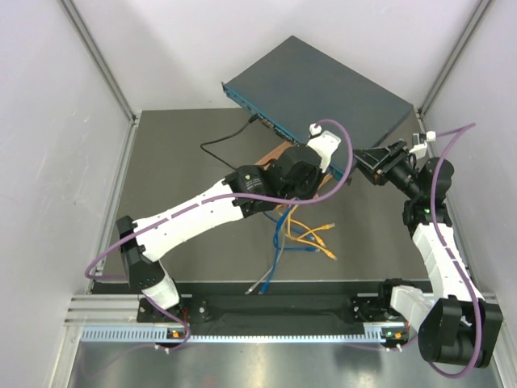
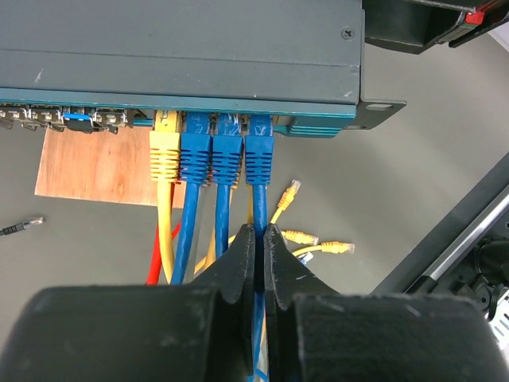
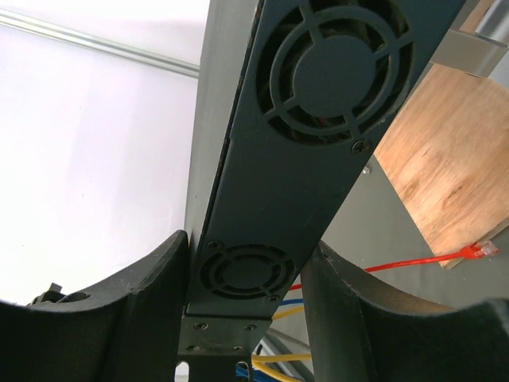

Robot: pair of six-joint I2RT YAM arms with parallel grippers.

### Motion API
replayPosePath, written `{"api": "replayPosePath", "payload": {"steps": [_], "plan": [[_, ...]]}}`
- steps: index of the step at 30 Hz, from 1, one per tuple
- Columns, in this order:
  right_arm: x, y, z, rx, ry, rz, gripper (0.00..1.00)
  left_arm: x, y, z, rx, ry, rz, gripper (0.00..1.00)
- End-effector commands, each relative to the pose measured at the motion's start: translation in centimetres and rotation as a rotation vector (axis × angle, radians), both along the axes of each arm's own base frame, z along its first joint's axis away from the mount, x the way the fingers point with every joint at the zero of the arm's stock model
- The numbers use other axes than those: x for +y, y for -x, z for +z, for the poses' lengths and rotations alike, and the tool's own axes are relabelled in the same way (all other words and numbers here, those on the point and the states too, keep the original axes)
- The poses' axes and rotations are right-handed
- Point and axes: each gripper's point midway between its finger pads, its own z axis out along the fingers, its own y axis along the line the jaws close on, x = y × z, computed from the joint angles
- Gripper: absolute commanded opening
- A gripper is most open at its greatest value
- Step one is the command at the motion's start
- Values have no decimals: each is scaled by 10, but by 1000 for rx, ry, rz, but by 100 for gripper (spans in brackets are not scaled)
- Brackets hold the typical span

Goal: Insert the plug into the switch port

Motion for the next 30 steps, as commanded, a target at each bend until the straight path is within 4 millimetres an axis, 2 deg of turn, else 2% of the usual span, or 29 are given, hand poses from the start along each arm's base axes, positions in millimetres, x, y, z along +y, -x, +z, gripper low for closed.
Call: {"api": "replayPosePath", "payload": {"steps": [1,4,5,7,8,9,10,11,12,13,14,15,16,17,18,19,21,22,24,25,26,27,29,30], "plan": [[16,11,0,-102,98,79,0,-36,-45,90,-184,337,61,0],[15,10,2,-104,114,80,0,-30,-42,87,-180,313,52,0],[15,10,2,-104,121,80,0,-26,-41,79,-171,286,52,1],[12,8,2,-96,142,75,0,-13,-40,81,-170,274,53,7],[10,6,3,-96,150,71,2,-8,-38,70,-143,246,35,9],[6,5,4,-97,160,61,5,-1,-36,74,-135,253,29,17],[3,4,7,-111,175,55,8,11,-43,72,-119,245,44,21],[-3,2,7,-107,179,39,16,18,-44,67,-99,240,44,26],[-6,2,10,-114,181,39,20,26,-38,67,-74,235,15,32],[-10,1,10,-114,182,33,23,37,-44,69,-70,235,28,36],[-18,-2,11,-112,184,11,32,44,-44,65,-63,224,25,40],[-22,-3,10,-109,184,4,36,52,-37,71,-62,231,0,43],[-25,-2,12,-116,189,5,39,61,-39,73,-63,236,0,50],[-34,-4,12,-112,191,-16,50,67,-38,66,-59,218,-18,53],[-35,-2,14,-118,192,-5,55,77,-34,74,-79,228,-20,57],[-38,-1,14,-124,204,-6,63,84,-34,69,-62,226,-42,62],[-47,0,16,-128,225,-21,74,103,-34,78,-66,253,-36,65],[-49,3,18,-140,248,-11,78,118,-42,77,-46,268,-12,66],[-56,6,24,-153,274,-23,90,136,-46,80,-25,296,9,71],[-56,9,24,-164,291,-8,94,156,-59,80,-5,324,75,73],[-61,10,27,-176,306,-18,100,162,-58,77,25,353,59,75],[-63,14,33,-194,328,-11,100,186,-67,81,22,382,114,82],[-71,18,38,-203,345,-21,100,203,-67,73,96,427,137,85],[-72,22,47,-240,378,-10,100,229,-78,70,108,445,204,86]]}}
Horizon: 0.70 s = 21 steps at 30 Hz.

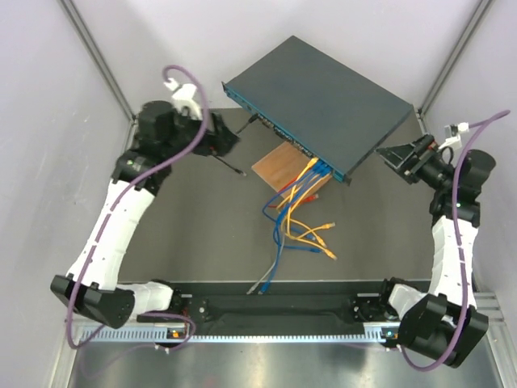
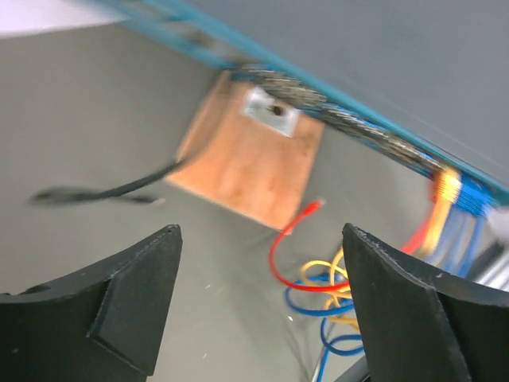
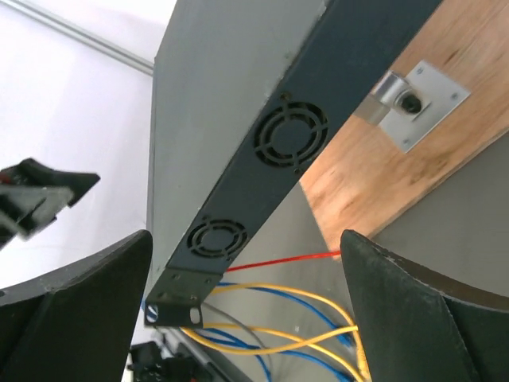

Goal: Insert the plug into the switch port

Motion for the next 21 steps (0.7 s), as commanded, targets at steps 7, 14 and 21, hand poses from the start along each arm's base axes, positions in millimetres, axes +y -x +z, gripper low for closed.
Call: {"api": "replayPosePath", "payload": {"steps": [7,14,21], "plan": [[-44,30,35,-132,320,44,100,141,-19,-47,327,203,227,96],[-84,45,-37,113,587,113,100,228,-11,-108,451,68,396,99],[-102,61,-104,250,785,121,100,249,14,-155,483,-165,407,99]]}}
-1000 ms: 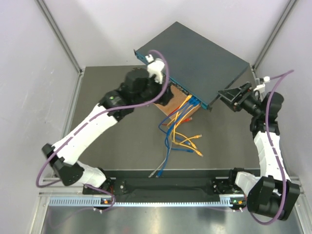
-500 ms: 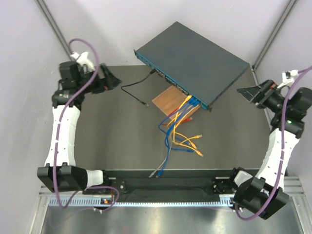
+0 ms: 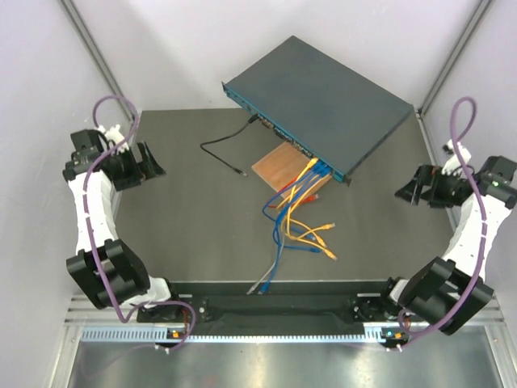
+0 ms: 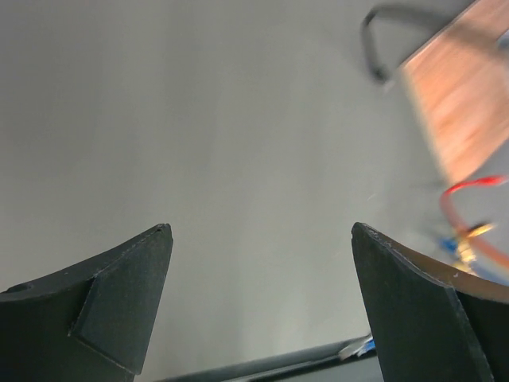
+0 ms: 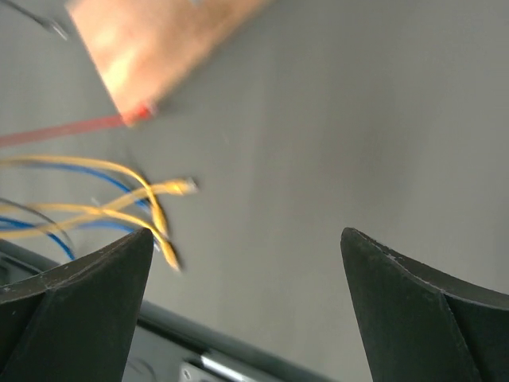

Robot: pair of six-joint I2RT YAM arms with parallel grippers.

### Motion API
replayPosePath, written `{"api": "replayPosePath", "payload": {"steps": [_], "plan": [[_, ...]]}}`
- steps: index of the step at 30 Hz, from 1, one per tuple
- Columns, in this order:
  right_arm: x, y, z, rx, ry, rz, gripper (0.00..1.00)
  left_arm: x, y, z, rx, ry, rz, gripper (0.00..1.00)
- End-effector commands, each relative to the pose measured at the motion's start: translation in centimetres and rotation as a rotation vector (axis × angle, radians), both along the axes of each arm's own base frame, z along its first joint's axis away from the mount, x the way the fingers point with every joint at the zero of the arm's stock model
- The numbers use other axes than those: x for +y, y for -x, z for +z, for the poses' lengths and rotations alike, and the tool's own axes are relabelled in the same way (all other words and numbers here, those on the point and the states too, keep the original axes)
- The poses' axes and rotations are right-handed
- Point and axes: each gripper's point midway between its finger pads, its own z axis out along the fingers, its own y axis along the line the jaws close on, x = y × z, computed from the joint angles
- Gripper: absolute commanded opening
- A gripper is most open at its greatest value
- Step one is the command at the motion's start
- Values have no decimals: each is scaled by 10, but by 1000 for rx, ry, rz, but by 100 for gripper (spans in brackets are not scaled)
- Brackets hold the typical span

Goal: Insert the plug into the switch port

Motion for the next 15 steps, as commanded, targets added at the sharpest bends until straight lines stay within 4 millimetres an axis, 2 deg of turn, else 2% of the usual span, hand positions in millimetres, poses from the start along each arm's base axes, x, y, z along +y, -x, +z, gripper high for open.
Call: {"api": "replayPosePath", "payload": {"steps": [1,3,4,6,10,15], "plan": [[-9,13,-21,24,197,52,100,5,25,-23,30,-128,-65,99],[-7,17,-36,56,215,56,100,5,31,-32,39,-149,-81,99],[-6,17,-40,57,225,60,100,4,36,-40,54,-154,-84,99],[-5,15,-44,48,258,65,100,2,41,-43,53,-176,-98,99],[2,15,-44,33,262,78,100,2,51,-51,67,-199,-100,99],[3,15,-44,25,267,76,100,2,54,-51,61,-219,-100,99]]}}
